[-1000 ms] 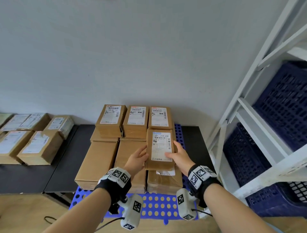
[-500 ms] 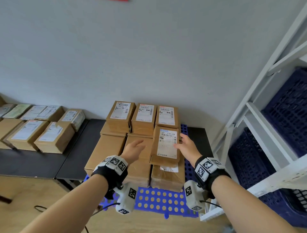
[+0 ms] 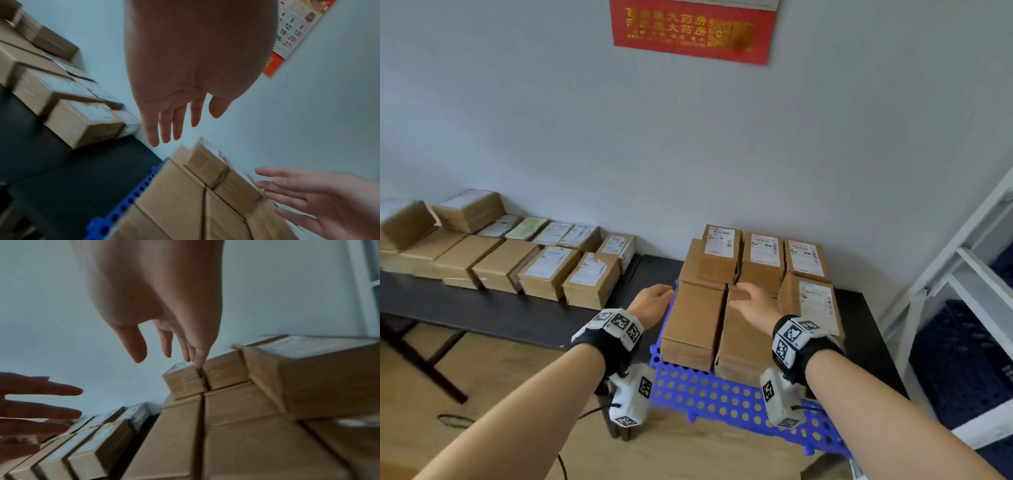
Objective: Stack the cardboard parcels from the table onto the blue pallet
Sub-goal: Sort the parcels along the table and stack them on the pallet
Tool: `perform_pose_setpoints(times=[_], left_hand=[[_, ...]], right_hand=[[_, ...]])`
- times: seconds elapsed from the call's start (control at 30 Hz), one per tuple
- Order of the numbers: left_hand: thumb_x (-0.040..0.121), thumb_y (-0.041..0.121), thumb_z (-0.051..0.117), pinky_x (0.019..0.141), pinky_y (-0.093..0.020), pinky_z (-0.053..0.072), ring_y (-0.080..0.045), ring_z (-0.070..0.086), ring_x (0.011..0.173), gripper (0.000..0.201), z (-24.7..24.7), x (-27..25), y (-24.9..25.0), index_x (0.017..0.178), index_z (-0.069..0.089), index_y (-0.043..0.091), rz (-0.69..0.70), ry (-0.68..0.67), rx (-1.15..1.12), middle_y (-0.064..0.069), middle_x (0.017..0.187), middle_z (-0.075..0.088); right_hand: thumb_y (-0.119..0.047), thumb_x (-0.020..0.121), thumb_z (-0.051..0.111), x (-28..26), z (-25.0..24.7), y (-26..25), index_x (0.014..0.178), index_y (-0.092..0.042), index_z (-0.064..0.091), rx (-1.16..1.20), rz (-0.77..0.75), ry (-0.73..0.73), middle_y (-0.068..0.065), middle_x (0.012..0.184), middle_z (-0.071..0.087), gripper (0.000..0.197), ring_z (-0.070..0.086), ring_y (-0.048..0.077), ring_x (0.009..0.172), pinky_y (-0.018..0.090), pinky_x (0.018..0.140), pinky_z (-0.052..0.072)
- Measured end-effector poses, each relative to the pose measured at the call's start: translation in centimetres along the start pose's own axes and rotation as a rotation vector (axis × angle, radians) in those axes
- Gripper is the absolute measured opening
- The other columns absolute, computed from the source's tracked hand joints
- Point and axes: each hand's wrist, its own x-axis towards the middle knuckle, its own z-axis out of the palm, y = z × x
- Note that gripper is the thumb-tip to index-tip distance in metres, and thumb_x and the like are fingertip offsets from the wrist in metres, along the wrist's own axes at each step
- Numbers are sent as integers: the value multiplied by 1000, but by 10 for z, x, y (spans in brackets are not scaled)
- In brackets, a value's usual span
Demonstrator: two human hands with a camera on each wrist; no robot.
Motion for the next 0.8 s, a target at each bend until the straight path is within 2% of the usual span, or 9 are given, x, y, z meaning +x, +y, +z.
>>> perform_pose_setpoints(times=[0.07,0.17,0.3,0.43,0.53,0.63,0.73,0.8], left_hand=[[100,26,40,102,-37,39,-27,47,125,41,-35,-8,-24,137,44,9,-13,34,12,-12,136,50],[100,27,39,102,-36,40,-26,47,124,41,-87,-23,-61,137,45,10,-43,85,27,-11,135,50],[100,25,39,101,-36,40,-29,48,124,40,-148,-39,-106,135,47,8,-109,177,30,-14,133,52],[99,26,40,95,-35,44,-30,53,116,38,-197,-55,-144,132,50,8,-170,248,30,-14,125,57],[99,26,41,99,-33,41,-24,51,119,38,-228,-60,-170,133,49,9,-209,290,5,-11,129,55],[99,25,41,97,-27,38,-22,49,122,39,-257,-59,-194,134,47,9,-237,321,6,-9,132,53],[99,25,41,95,-25,37,-21,49,122,39,-288,-48,-216,135,46,9,-271,345,-1,-9,132,53],[99,25,41,94,-25,37,-21,49,122,39,-310,-36,-229,135,46,10,-288,361,-7,-8,131,53]], right_hand=[[-16,95,52,-2,33,-25,146,-12,31,-10,-5,-36,11,146,40,55,40,26,133,29,101,35],[-18,95,52,-2,82,-60,146,-10,31,-49,-42,-72,10,149,35,55,36,25,135,29,105,31],[-22,95,53,2,136,-98,146,-11,31,-50,-55,-147,10,148,36,56,43,24,130,24,96,35],[-26,93,56,14,184,-133,144,-14,36,-118,-79,-180,8,146,40,56,42,24,131,31,103,35],[-26,91,58,26,222,-158,142,-13,39,-134,-111,-216,7,146,41,57,40,23,133,34,108,34],[-28,91,58,43,259,-184,143,-13,38,-154,-149,-285,6,148,39,58,38,23,135,35,111,32],[-28,92,56,66,294,-211,144,-14,36,-168,-161,-339,5,149,37,57,36,23,136,34,111,30],[-34,90,56,86,318,-229,143,-19,37,-167,-172,-362,4,147,40,59,40,23,133,37,110,34]])
